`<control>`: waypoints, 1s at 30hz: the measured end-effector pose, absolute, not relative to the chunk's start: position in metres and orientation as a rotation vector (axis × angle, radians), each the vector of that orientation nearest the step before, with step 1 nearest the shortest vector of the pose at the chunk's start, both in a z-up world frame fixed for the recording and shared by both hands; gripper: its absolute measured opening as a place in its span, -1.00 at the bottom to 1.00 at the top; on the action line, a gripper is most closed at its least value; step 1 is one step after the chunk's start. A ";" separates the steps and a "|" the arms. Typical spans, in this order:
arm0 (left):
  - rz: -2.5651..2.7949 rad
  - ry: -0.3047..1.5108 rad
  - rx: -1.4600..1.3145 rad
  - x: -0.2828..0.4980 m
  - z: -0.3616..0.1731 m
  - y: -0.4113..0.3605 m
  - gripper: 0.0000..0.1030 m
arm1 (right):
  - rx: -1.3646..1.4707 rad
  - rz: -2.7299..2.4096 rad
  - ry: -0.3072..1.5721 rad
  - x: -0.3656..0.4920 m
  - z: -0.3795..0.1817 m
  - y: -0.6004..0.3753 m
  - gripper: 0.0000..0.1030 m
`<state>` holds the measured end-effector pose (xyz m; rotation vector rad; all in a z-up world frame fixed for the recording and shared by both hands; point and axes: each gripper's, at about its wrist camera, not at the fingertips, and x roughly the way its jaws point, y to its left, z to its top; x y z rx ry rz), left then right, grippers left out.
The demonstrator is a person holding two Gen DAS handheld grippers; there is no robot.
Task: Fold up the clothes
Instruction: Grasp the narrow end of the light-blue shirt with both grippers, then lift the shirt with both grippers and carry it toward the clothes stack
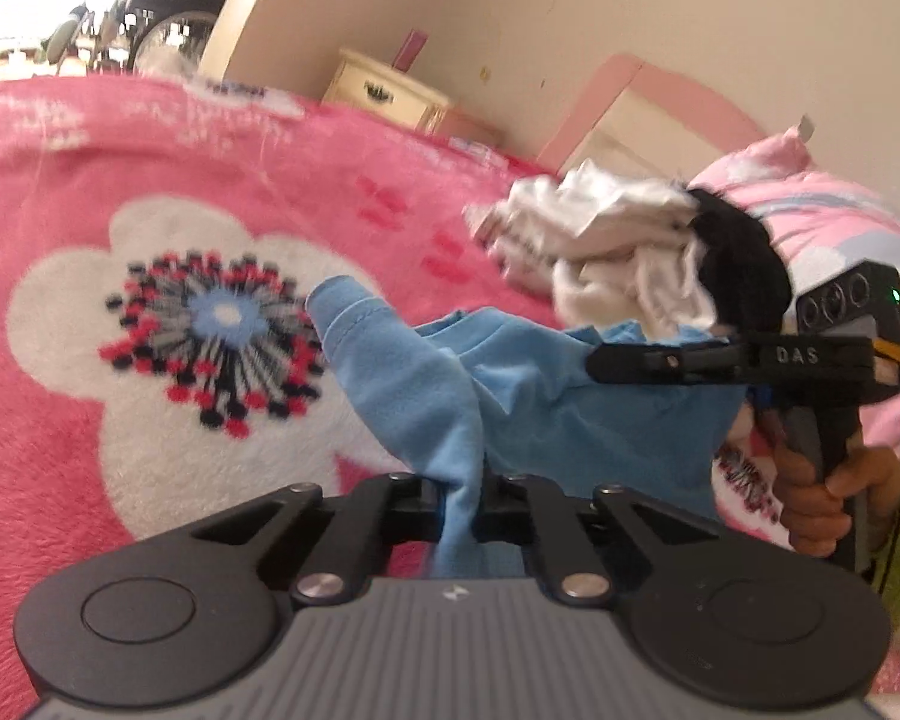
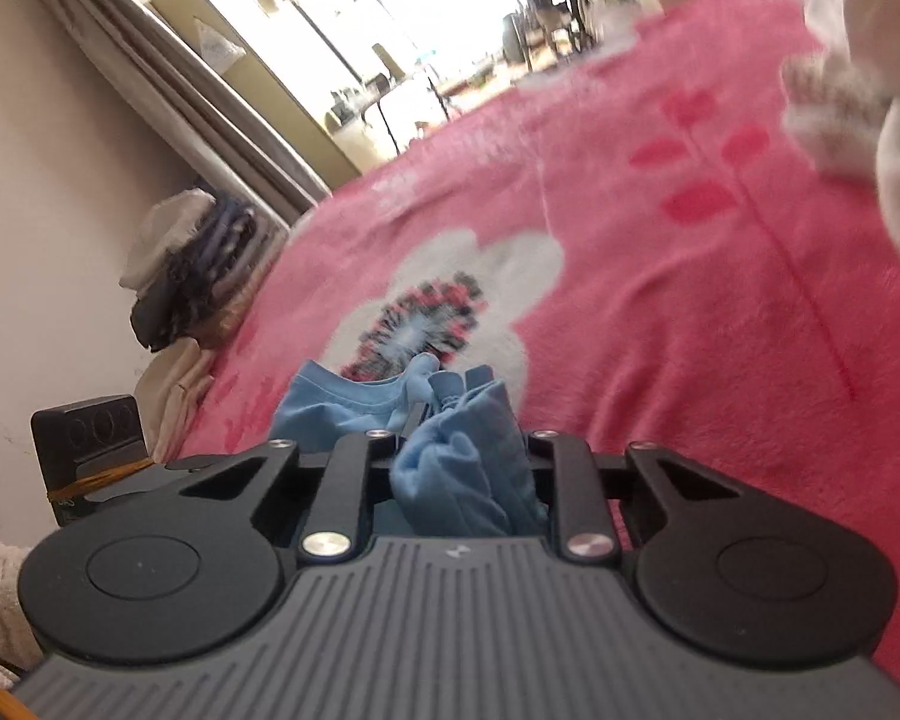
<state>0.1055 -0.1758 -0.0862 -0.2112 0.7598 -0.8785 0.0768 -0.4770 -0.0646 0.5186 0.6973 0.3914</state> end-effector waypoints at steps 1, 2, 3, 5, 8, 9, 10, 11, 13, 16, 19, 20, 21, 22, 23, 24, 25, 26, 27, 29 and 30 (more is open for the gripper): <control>-0.881 0.737 -0.207 0.099 -0.078 -0.173 -0.87 | 0.512 0.386 0.677 0.069 -0.056 -0.474 -0.65; -0.884 0.714 -0.202 0.092 -0.070 -0.170 -0.87 | 0.505 0.383 0.659 0.062 -0.047 -0.470 -0.66; -0.885 0.690 -0.198 0.084 -0.061 -0.166 -0.87 | 0.496 0.381 0.636 0.054 -0.037 -0.466 -0.66; -0.887 0.641 -0.191 0.067 -0.043 -0.157 -0.87 | 0.486 0.384 0.596 0.040 -0.018 -0.458 -0.66; -0.879 0.573 -0.201 0.043 -0.016 -0.139 -0.87 | 0.467 0.396 0.525 0.016 0.010 -0.443 -0.67; -0.875 0.551 -0.209 0.035 -0.006 -0.132 -0.87 | 0.464 0.402 0.501 0.008 0.019 -0.438 -0.67; -0.870 0.530 -0.217 0.027 0.003 -0.125 -0.87 | 0.463 0.412 0.479 0.000 0.027 -0.432 -0.68; -0.859 0.501 -0.215 0.018 0.012 -0.116 -0.87 | 0.462 0.419 0.456 -0.008 0.035 -0.426 -0.68; -0.832 0.438 -0.206 -0.001 0.031 -0.096 -0.87 | 0.471 0.453 0.411 -0.020 0.049 -0.411 -0.68; -0.761 0.379 -0.214 -0.024 0.054 -0.058 -0.87 | 0.475 0.519 0.348 -0.030 0.067 -0.384 -0.69; -0.686 0.323 -0.223 -0.046 0.076 -0.020 -0.87 | 0.493 0.600 0.294 -0.029 0.077 -0.350 -0.69; -0.657 0.305 -0.222 -0.053 0.083 -0.007 -0.87 | 0.507 0.631 0.281 -0.027 0.079 -0.339 -0.69; -0.627 0.288 -0.220 -0.060 0.089 0.008 -0.87 | 0.519 0.660 0.269 -0.024 0.081 -0.326 -0.69; -0.597 0.271 -0.217 -0.066 0.095 0.022 -0.87 | 0.535 0.697 0.260 -0.019 0.084 -0.312 -0.69; -0.565 0.256 -0.210 -0.071 0.102 0.036 -0.87 | 0.547 0.733 0.254 -0.013 0.087 -0.296 -0.69; -0.532 0.242 -0.201 -0.077 0.108 0.050 -0.87 | 0.560 0.771 0.249 -0.007 0.091 -0.280 -0.69; -0.500 0.228 -0.192 -0.082 0.114 0.065 -0.87 | 0.574 0.810 0.244 -0.001 0.094 -0.264 -0.69; -0.468 0.220 -0.181 -0.085 0.120 0.079 -0.87 | 0.583 0.844 0.240 0.004 0.098 -0.248 -0.69; -0.437 0.215 -0.168 -0.087 0.126 0.093 -0.87 | 0.589 0.880 0.239 0.011 0.102 -0.231 -0.70; -0.375 0.211 -0.145 -0.090 0.136 0.121 -0.87 | 0.604 0.950 0.243 0.026 0.109 -0.196 -0.70; -0.344 0.215 -0.135 -0.090 0.140 0.135 -0.87 | 0.617 0.982 0.251 0.034 0.111 -0.178 -0.70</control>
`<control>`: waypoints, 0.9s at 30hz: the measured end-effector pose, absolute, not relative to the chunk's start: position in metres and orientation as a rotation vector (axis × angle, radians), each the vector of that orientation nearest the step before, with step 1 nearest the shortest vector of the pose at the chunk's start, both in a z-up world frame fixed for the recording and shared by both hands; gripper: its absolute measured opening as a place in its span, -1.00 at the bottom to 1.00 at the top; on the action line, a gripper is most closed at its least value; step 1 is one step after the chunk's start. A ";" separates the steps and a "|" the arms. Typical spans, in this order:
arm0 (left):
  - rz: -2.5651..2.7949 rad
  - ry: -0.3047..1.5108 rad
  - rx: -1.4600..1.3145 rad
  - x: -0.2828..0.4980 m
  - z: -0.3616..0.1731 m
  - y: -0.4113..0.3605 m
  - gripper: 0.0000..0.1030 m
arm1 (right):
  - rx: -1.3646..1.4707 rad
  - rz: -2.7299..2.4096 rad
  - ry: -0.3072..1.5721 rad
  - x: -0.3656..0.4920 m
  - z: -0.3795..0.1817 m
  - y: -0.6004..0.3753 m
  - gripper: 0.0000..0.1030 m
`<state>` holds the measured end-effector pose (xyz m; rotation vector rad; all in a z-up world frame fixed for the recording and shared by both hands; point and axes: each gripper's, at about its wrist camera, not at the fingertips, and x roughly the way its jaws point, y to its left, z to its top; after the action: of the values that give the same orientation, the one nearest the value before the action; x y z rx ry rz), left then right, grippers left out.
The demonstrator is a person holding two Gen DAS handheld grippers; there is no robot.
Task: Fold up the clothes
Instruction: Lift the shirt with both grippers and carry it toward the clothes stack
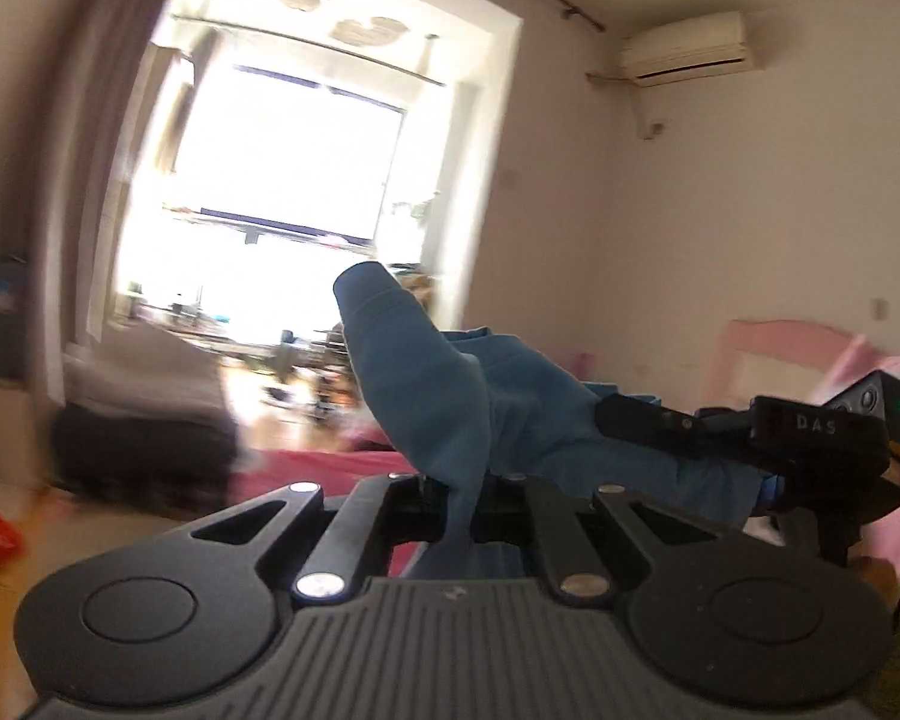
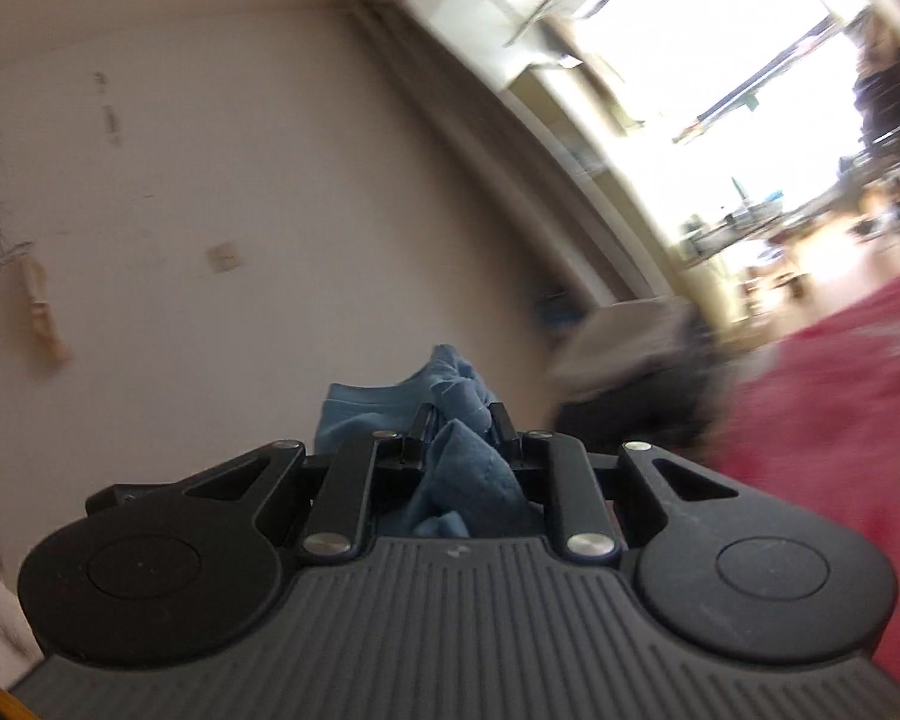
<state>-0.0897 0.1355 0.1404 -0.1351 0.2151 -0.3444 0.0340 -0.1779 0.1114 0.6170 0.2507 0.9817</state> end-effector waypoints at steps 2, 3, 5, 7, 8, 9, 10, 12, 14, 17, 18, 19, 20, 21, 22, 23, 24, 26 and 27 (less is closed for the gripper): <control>-0.279 0.224 -0.137 -0.085 0.146 0.164 -0.87 | 0.644 1.037 0.275 0.050 0.113 -0.145 -0.70; -0.251 0.229 -0.141 -0.082 0.148 0.178 -0.87 | 0.661 1.060 0.291 0.060 0.111 -0.130 -0.70; -0.204 0.237 -0.144 -0.076 0.150 0.201 -0.87 | 0.695 1.100 0.328 0.080 0.107 -0.099 -0.70; -0.163 0.245 -0.134 -0.065 0.149 0.219 -0.87 | 0.716 1.123 0.361 0.099 0.102 -0.075 -0.70; -0.150 0.251 -0.134 -0.060 0.146 0.227 -0.87 | 0.726 1.131 0.380 0.110 0.099 -0.064 -0.70; -0.139 0.258 -0.136 -0.054 0.143 0.235 -0.87 | 0.730 1.133 0.397 0.119 0.095 -0.056 -0.71; -0.127 0.274 -0.153 -0.045 0.139 0.243 -0.87 | 0.733 1.134 0.413 0.127 0.090 -0.047 -0.71; -0.114 0.307 -0.181 -0.028 0.130 0.254 -0.87 | 0.748 1.129 0.438 0.140 0.084 -0.040 -0.77; -0.100 0.334 -0.191 -0.012 0.121 0.263 -0.87 | 0.768 1.120 0.457 0.151 0.077 -0.034 -0.82; -0.099 0.359 -0.216 0.005 0.107 0.276 -0.87 | 0.800 1.108 0.464 0.169 0.070 -0.034 -0.83; -0.093 0.370 -0.217 0.011 0.102 0.278 -0.87 | 0.800 1.102 0.471 0.175 0.068 -0.032 -0.83; -0.087 0.381 -0.219 0.011 0.097 0.285 -0.87 | 0.797 1.095 0.480 0.182 0.066 -0.028 -0.83; -0.082 0.389 -0.223 0.012 0.093 0.289 -0.87 | 0.788 1.088 0.491 0.186 0.063 -0.028 -0.83; -0.077 0.397 -0.227 0.013 0.088 0.292 -0.87 | 0.781 1.078 0.501 0.189 0.061 -0.029 -0.81; -0.073 0.405 -0.232 0.013 0.084 0.295 -0.87 | 0.774 1.067 0.510 0.192 0.058 -0.031 -0.78; -0.069 0.409 -0.237 0.015 0.081 0.298 -0.87 | 0.769 1.059 0.515 0.194 0.055 -0.035 -0.78; -0.066 0.412 -0.242 0.017 0.080 0.302 -0.87 | 0.772 1.052 0.516 0.193 0.051 -0.041 -0.77; -0.059 0.416 -0.250 0.021 0.078 0.308 -0.87 | 0.770 1.015 0.524 0.190 0.041 -0.053 -0.74; -0.057 0.418 -0.253 0.023 0.077 0.310 -0.87 | 0.767 0.996 0.530 0.188 0.034 -0.059 -0.70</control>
<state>0.0234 0.3104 0.0766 -0.2527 0.4185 -0.0568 0.1883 -0.0586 0.0342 0.7671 0.5303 0.9963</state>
